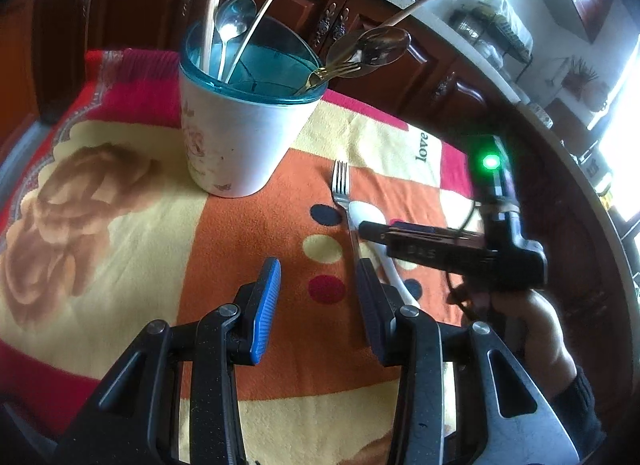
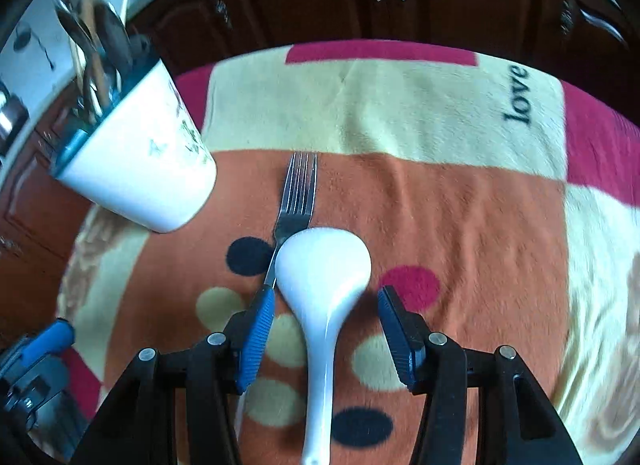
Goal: Organize utensils
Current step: 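Grasp the steel fork with left gripper while right gripper grasps the white ceramic spoon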
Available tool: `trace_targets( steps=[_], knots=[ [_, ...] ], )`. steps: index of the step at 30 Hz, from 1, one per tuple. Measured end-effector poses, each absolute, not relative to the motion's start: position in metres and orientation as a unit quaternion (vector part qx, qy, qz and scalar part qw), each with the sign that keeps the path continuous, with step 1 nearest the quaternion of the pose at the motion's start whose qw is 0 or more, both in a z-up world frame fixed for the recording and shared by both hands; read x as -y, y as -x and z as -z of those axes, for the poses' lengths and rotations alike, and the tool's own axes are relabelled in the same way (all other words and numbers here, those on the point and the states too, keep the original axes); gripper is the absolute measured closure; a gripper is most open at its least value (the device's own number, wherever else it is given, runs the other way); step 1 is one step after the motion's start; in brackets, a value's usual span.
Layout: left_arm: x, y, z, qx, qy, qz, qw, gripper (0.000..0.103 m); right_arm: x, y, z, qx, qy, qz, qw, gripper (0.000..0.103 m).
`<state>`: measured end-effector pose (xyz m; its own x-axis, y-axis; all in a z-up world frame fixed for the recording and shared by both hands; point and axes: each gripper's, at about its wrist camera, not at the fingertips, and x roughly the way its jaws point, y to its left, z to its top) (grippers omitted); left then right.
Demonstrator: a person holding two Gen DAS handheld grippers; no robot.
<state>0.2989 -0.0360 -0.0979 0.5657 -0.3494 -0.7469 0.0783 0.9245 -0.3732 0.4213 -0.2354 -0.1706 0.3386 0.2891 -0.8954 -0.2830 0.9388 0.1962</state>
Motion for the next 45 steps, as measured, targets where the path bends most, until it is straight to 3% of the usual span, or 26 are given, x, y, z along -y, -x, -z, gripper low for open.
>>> trace_targets(
  steps=[9,18,25,27,31,42,45],
  knots=[
    [0.038,-0.308,0.103,-0.459,0.155,0.128,0.865,0.065,0.215,-0.429,0.181,-0.539,0.061,-0.148,0.827,0.046],
    [0.065,-0.342,0.124,-0.516,0.173,0.140,0.827,0.065,0.283,-0.413,0.178,-0.522,-0.090,-0.091,0.843,0.051],
    [0.112,-0.373,0.152,-0.555,0.143,0.132,0.808,0.065,0.322,-0.403,0.172,-0.488,-0.113,-0.076,0.862,0.050],
    [0.119,-0.376,0.158,-0.562,0.127,0.122,0.808,0.070,0.328,-0.403,0.170,-0.482,-0.120,-0.076,0.865,0.051],
    [0.127,-0.373,0.160,-0.553,0.077,0.097,0.824,0.094,0.335,-0.403,0.167,-0.474,-0.148,-0.084,0.864,0.050],
    [0.093,-0.301,0.155,-0.577,0.060,0.113,0.807,0.095,0.333,-0.402,0.162,-0.465,-0.166,-0.095,0.865,0.051],
    [0.093,-0.308,0.153,-0.586,0.077,0.116,0.798,0.087,0.330,-0.403,0.164,-0.465,-0.167,-0.094,0.864,0.051]
  ],
)
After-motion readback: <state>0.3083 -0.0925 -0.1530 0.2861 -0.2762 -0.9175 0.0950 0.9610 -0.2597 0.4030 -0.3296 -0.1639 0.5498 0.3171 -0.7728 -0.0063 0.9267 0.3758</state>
